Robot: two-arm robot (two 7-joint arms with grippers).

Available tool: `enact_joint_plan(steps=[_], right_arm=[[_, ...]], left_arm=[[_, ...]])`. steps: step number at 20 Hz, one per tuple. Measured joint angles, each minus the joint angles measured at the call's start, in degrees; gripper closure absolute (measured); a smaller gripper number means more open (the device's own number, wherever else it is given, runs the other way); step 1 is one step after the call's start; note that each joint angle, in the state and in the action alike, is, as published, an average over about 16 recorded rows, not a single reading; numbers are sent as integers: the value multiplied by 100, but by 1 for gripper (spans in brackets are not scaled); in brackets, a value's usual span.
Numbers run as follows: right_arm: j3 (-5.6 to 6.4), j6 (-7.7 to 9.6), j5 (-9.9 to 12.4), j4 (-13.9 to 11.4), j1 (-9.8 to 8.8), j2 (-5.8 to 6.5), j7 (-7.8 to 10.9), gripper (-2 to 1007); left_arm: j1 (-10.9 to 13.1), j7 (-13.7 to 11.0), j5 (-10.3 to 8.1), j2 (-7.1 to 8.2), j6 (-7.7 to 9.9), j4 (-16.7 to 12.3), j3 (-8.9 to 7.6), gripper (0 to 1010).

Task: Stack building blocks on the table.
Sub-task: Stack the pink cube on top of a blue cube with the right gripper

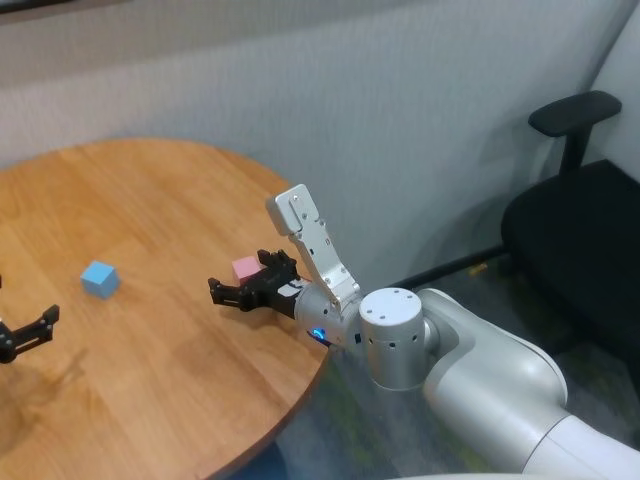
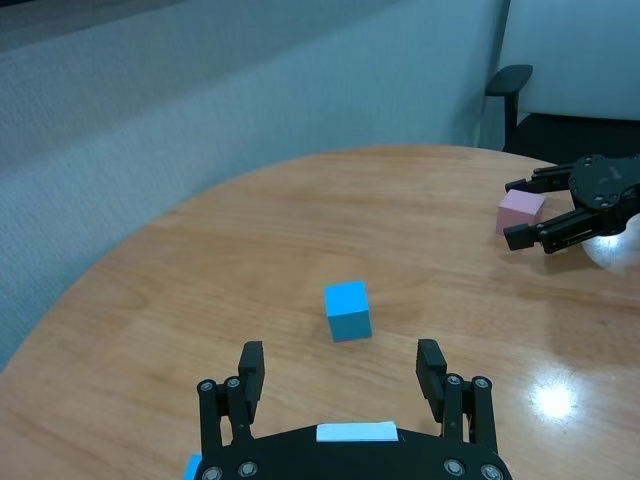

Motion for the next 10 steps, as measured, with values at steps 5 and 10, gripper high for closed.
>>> enact_joint_plan(steps=[5,10], right_arm=[[31,-18,-62,67,19,-48,22,0],[65,-40,-121,118,31,-85,47,11]], left_arm=[[0,0,0,0,0,0,0,11],[0,0,0,0,0,0,0,10]])
